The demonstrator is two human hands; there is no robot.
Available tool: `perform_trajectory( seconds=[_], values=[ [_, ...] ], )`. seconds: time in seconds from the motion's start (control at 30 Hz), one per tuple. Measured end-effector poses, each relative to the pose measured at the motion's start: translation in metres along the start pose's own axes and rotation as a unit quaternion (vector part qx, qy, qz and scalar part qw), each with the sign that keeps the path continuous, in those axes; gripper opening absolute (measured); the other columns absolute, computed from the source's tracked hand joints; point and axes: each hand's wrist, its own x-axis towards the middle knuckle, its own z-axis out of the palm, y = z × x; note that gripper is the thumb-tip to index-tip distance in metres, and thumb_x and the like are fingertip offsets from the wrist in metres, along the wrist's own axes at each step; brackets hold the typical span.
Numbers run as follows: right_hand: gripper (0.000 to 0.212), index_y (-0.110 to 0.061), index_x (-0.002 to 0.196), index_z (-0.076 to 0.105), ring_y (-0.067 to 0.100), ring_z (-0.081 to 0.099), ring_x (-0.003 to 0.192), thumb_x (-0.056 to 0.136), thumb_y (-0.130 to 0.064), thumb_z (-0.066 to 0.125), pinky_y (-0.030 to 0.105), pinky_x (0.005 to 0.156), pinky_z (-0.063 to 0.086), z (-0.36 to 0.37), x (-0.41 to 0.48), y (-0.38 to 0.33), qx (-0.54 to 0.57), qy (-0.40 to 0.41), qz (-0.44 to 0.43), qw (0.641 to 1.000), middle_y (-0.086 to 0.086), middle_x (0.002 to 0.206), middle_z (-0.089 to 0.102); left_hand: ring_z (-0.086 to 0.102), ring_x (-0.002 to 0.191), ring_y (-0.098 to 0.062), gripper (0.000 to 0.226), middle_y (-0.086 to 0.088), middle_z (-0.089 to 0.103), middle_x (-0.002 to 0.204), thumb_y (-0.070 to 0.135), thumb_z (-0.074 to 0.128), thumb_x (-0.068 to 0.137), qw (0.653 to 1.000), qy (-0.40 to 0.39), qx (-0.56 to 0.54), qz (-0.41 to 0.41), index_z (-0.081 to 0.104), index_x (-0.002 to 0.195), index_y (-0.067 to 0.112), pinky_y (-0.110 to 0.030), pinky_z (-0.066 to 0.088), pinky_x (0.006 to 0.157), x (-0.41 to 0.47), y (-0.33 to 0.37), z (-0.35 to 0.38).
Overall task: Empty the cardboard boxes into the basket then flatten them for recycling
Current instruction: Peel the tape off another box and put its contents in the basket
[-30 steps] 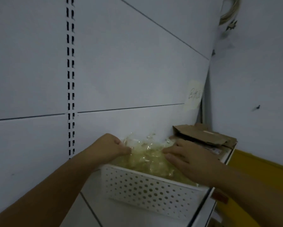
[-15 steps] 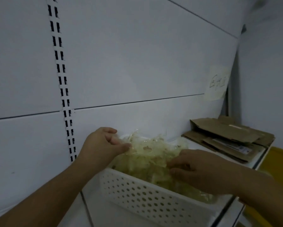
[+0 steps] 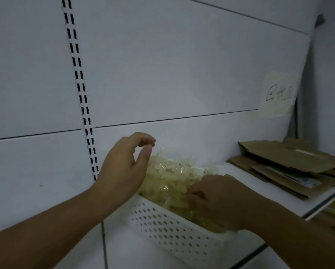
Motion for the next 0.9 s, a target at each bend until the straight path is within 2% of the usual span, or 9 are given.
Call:
perform_trajectory(
  seconds=[0.07,0.13,0.2,0.27,0.4,0.6,0.67,0.77,0.9],
  values=[
    [0.038,-0.019,0.09,0.059,0.013,0.05,0.079,0.098,-0.041,0.029,0.03,0.079,0.034,0.0,-0.001,0.001,0.009,0.008,-0.007,1.0,-0.006,0.08,0.052,0.047,0.095,0.015,0.016,0.031,0.051,0.102,0.029,0.052,0.091,1.0,0.002,-0.007,0.028,0.057,0.102,0.038,-0.011,0.038,0.077,-0.007,0.025,-0.003],
    [0.04,-0.019,0.098,0.06,0.015,0.055,0.083,0.099,-0.041,0.027,0.031,0.083,0.041,0.001,-0.002,0.001,0.002,0.02,-0.015,1.0,-0.003,0.089,0.058,0.043,0.105,0.015,0.026,0.029,0.052,0.113,0.038,0.055,0.088,0.99,-0.107,0.078,0.056,0.056,0.114,0.039,-0.008,0.033,0.086,-0.013,0.042,-0.001],
    [0.041,-0.02,0.1,0.059,0.016,0.053,0.081,0.099,-0.041,0.023,0.032,0.082,0.04,0.003,-0.003,0.003,-0.003,0.041,-0.016,0.999,-0.002,0.09,0.056,0.043,0.121,0.002,0.05,0.021,0.046,0.136,0.052,0.055,0.085,0.946,-0.256,0.195,0.036,0.045,0.132,0.038,-0.018,0.034,0.1,-0.016,0.045,0.011],
    [0.04,-0.023,0.092,0.053,0.017,0.052,0.084,0.1,-0.041,0.018,0.034,0.084,0.038,0.004,-0.005,0.003,0.018,0.064,-0.004,0.998,-0.002,0.09,0.053,0.046,0.124,-0.008,0.066,0.015,0.044,0.142,0.059,0.057,0.08,0.913,-0.326,0.246,0.0,0.037,0.138,0.037,-0.027,0.039,0.101,-0.017,0.045,0.019],
    [0.043,-0.025,0.08,0.043,0.016,0.052,0.086,0.098,-0.043,0.008,0.036,0.087,0.038,0.01,-0.008,0.003,0.066,0.165,0.034,0.983,-0.003,0.086,0.05,0.052,0.102,-0.007,0.064,0.012,0.056,0.127,0.062,0.065,0.072,0.918,-0.324,0.221,-0.05,0.047,0.127,0.035,-0.024,0.044,0.09,-0.011,0.043,0.019],
    [0.076,-0.022,0.09,0.064,0.016,0.052,0.08,0.082,-0.052,-0.006,0.033,0.076,0.027,0.017,-0.009,0.002,0.055,0.311,0.056,0.947,-0.005,0.08,0.052,0.05,0.096,-0.008,0.063,0.009,0.058,0.124,0.055,0.07,0.071,0.921,-0.315,0.213,-0.086,0.047,0.126,0.033,-0.023,0.044,0.087,-0.015,0.048,0.022],
    [0.064,-0.021,0.103,0.067,0.019,0.057,0.083,0.089,-0.048,0.01,0.033,0.076,0.028,0.018,-0.009,0.004,0.079,0.38,0.033,0.921,-0.001,0.086,0.059,0.052,0.098,-0.009,0.063,0.009,0.058,0.125,0.052,0.071,0.072,0.922,-0.312,0.203,-0.102,0.046,0.127,0.033,-0.026,0.046,0.089,-0.017,0.048,0.023],
    [0.044,-0.021,0.13,0.049,0.019,0.058,0.093,0.095,-0.038,0.029,0.032,0.081,0.032,0.017,-0.012,0.003,0.096,0.471,-0.01,0.877,0.003,0.106,0.062,0.054,0.105,-0.012,0.06,0.008,0.057,0.125,0.049,0.069,0.075,0.925,-0.304,0.192,-0.12,0.046,0.128,0.034,-0.029,0.046,0.093,-0.022,0.047,0.024],
    [0.036,-0.021,0.113,0.059,0.016,0.058,0.099,0.095,-0.033,0.03,0.029,0.091,0.031,0.018,-0.013,0.005,0.144,0.417,-0.067,0.895,-0.003,0.11,0.062,0.054,0.109,-0.014,0.058,0.007,0.053,0.129,0.046,0.064,0.082,0.932,-0.305,0.13,-0.145,0.037,0.132,0.036,-0.032,0.047,0.096,-0.027,0.04,0.023]
  ],
)
